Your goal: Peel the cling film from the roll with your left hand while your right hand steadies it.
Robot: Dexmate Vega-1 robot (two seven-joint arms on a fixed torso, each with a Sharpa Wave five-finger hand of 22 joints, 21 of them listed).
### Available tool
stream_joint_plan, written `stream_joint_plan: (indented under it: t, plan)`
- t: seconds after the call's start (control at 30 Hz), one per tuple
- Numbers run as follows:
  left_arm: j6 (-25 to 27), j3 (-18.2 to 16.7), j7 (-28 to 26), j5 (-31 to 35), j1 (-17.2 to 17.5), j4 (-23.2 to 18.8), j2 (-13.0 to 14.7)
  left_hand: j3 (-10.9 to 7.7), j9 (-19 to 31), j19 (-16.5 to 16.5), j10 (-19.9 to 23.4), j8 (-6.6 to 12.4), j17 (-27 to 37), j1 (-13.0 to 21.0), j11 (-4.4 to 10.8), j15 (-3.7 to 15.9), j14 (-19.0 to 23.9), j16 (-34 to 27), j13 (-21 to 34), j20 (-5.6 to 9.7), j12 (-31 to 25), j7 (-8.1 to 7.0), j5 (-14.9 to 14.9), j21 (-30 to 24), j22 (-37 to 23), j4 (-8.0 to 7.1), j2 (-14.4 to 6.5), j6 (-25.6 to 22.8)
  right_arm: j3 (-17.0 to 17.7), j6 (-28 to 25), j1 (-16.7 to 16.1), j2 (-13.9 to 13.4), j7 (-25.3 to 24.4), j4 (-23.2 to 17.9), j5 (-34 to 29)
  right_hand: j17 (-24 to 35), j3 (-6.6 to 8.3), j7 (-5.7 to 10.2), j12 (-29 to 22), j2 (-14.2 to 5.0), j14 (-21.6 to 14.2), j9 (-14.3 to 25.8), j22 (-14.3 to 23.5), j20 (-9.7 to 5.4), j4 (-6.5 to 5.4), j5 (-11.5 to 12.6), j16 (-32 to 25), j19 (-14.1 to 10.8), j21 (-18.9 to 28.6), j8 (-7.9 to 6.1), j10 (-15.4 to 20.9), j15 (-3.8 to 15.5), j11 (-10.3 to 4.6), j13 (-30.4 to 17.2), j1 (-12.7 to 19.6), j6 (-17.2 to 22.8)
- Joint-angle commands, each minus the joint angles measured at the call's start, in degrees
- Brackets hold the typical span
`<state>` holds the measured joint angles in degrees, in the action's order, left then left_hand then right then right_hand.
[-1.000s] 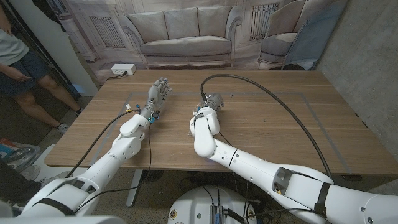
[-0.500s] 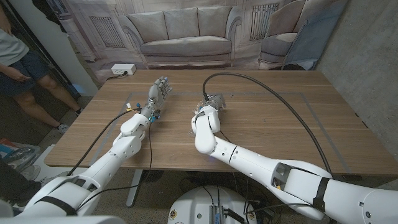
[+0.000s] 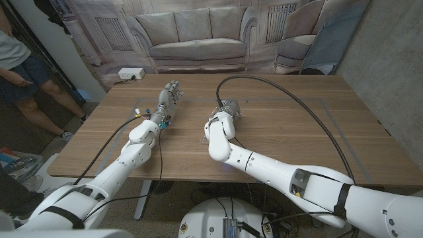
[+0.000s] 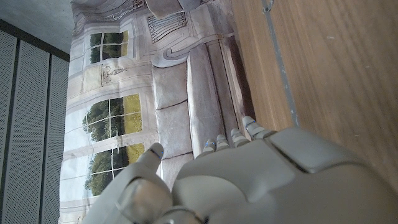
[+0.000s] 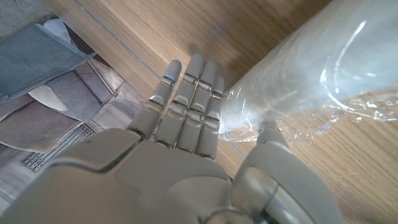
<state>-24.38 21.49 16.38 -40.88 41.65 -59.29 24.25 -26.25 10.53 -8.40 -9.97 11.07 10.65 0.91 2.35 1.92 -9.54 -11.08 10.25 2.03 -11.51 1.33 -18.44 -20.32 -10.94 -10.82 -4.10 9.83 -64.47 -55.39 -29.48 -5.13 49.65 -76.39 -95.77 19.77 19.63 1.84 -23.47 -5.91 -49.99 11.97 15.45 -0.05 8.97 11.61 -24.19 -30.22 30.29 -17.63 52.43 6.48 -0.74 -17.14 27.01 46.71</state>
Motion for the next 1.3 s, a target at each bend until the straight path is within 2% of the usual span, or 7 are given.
stream_joint_plan:
  t: [0.03, 0.23, 0.3, 0.37, 0.77, 1.13, 1.3]
  plan:
    - [0.33, 0.15, 0.11, 0.03, -0.36, 0.18, -0.11, -0.06, 0.29, 0.06, -7.88, 0.03, 0.16, 0.32, -0.22, 0.17, -8.8, 0.27, 0.2, 1.33, 0.05, -0.15, -0.21, 0.04, 0.03, 0.09, -5.89, 10.53, -1.83, -0.84, 1.32, -0.96, 0.91, 0.35, 1.67, 1.76, 2.65, 1.73, -0.6, -3.34, 0.24, -0.13, 0.55, -0.47, 1.23, -0.47, -1.52, 0.44, 0.91, -0.83, 0.57, 3.09, -0.71, -0.75, 6.06, 3.02]
    - [0.26, 0.27, 0.6, 0.1, -0.77, 0.61, -0.17, -0.03, 0.28, 0.05, -7.93, 0.01, 0.15, 0.33, -0.43, 0.2, -8.82, 0.29, 0.2, 1.34, 0.07, -0.14, -0.2, 0.08, 0.03, 0.11, -5.85, 10.55, -1.71, -2.09, 0.47, -1.76, -2.93, -1.11, 3.03, 2.13, 6.1, 3.37, -1.57, -5.35, -0.38, -0.25, 1.15, -1.06, 1.33, -0.67, -2.18, 0.74, 2.18, -1.95, 2.07, 4.0, -1.25, -1.46, 12.12, 7.53]
    - [0.16, 0.28, 0.47, 0.2, -0.79, 0.54, -0.21, -0.02, 0.28, 0.05, -7.94, 0.01, 0.15, 0.34, -0.46, 0.21, -8.82, 0.29, 0.2, 1.36, 0.07, -0.14, -0.19, 0.1, 0.03, 0.11, -5.84, 10.54, -1.8, -2.63, 0.11, -2.11, -4.37, -1.69, 3.0, 2.31, 7.89, 2.98, -2.59, -5.64, -1.49, -0.17, 1.6, -1.8, 0.59, -0.74, -2.61, 0.26, 3.38, -2.97, 3.89, 4.71, -1.63, -1.99, 14.47, 10.73]
    - [0.3, 0.29, 0.46, 0.13, -0.86, 0.5, -0.28, 0.0, 0.28, 0.06, -7.89, 0.0, 0.15, 0.34, -0.51, 0.19, -8.78, 0.27, 0.2, 1.35, 0.06, -0.13, -0.19, 0.11, 0.03, 0.12, -5.82, 10.55, -1.62, -2.78, -0.12, -2.55, -5.05, -2.59, 3.25, 2.65, 8.33, 2.98, -2.73, -5.65, -1.67, 0.04, 1.76, -2.06, 0.53, -0.78, -2.88, 0.09, 3.79, -3.2, 4.0, 5.01, -1.87, -2.16, 15.2, 11.21]
    - [0.5, 0.62, 1.02, 0.33, -1.37, 0.58, -0.33, 0.14, 0.27, 0.1, -7.98, -0.02, 0.14, 0.36, -0.09, 0.12, -8.83, 0.31, 0.2, 1.36, 0.09, -0.21, -0.14, 0.22, 0.04, 0.15, -5.7, 10.58, 2.28, -5.02, -4.43, -5.12, -20.04, -9.39, 8.33, 1.48, 9.86, 2.7, -3.25, -5.48, -2.49, 0.91, 2.28, -1.96, -0.4, -0.8, -1.99, -0.47, 5.23, -3.61, 4.52, 4.97, -1.99, -2.72, 16.22, 11.4]
    - [1.02, 0.67, 1.18, 0.27, -1.39, 0.45, -0.07, 0.24, 0.27, 0.18, -7.8, -0.01, 0.12, 0.39, -0.31, 0.15, -8.77, 0.31, 0.2, 1.25, 0.03, -0.24, -0.1, 0.31, 0.04, 0.18, -5.66, 10.53, 4.44, -6.27, -5.83, -6.48, -28.34, -12.74, 16.62, -2.61, 13.1, 0.71, -1.53, -4.42, -1.63, 2.99, 2.22, -1.47, -1.35, 0.0, 2.68, -6.55, 10.0, -4.42, 0.04, 3.99, -1.62, -2.93, 17.12, 10.15]
    - [0.75, 0.56, 1.13, 0.18, -1.38, 0.54, -0.24, 0.29, 0.27, 0.18, -7.75, 0.0, 0.11, 0.39, -0.19, 0.17, -8.74, 0.3, 0.2, 1.18, 0.02, -0.25, -0.09, 0.35, 0.04, 0.19, -5.62, 10.5, 5.39, -6.27, -6.29, -7.45, -32.43, -14.84, 21.26, -3.56, 13.91, 0.13, -1.22, -4.19, -2.67, 3.81, 1.29, -0.97, -1.72, 0.41, 3.42, -8.9, 11.16, -5.16, 0.41, 4.05, -1.57, -2.45, 16.95, 10.01]
